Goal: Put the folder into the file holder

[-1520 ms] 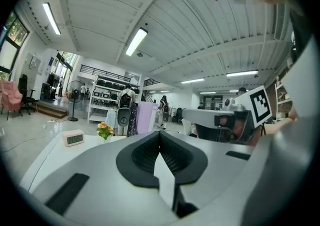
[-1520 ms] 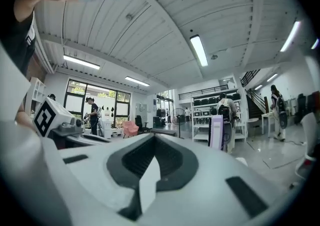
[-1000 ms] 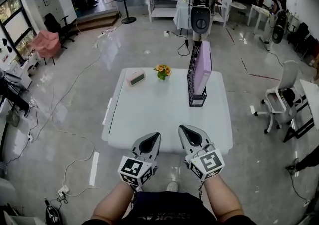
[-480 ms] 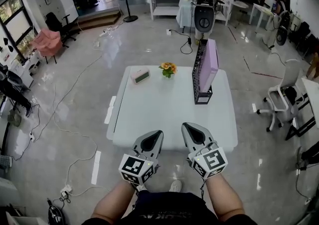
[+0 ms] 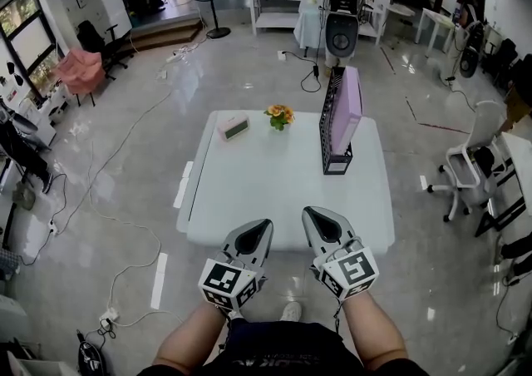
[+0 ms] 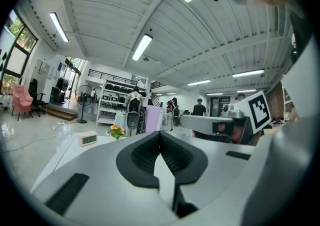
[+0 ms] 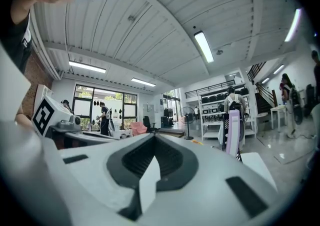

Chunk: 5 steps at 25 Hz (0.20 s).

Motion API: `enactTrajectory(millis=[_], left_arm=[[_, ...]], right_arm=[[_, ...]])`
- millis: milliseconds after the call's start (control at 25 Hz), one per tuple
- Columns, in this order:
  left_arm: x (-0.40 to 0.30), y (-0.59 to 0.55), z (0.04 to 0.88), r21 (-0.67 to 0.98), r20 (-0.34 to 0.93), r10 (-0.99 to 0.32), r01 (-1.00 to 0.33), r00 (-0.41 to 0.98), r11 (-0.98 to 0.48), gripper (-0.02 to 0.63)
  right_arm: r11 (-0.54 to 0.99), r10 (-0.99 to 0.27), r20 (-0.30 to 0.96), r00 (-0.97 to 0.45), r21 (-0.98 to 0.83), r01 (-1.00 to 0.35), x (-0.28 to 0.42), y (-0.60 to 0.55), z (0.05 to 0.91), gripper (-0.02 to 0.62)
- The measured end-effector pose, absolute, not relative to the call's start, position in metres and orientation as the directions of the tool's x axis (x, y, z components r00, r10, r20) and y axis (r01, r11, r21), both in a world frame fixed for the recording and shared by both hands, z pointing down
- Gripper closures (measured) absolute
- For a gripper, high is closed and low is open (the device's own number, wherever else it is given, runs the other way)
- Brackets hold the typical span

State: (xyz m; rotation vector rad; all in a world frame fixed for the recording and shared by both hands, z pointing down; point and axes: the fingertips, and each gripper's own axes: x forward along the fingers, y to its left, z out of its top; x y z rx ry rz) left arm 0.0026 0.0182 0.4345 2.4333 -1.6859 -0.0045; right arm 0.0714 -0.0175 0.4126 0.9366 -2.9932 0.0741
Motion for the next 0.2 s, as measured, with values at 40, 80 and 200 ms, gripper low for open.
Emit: enactTrajectory(millis=[40,80,200], left_arm=[[0.0034,0.0189,0.4341,0.150,0.100,-0.929,-0.929,0.355,-0.339,0.601],[0.0044,0.0197,0.4335,0.151,0.100,-0.930,-0.929,0.354,-0.337,0.601],[0.0086,0.0224,0.4321,0.154,0.102,-0.931,-0.930,0.351,-0.334,0.601]], right_arm=[[0.821,-0.569,0.017,-0.822,-0.044,-0.569,0.0721,-0.0168,0.4122,0.595],[0.821,-0.569,0.016,-0.822,-0.045,-0.569,0.0730,-0.0161,0.4118,0.595],[0.822,-0.568,0.012,-0.823,-0.052,-0.568,0.0766,-0.0139,0.4099,0.595]])
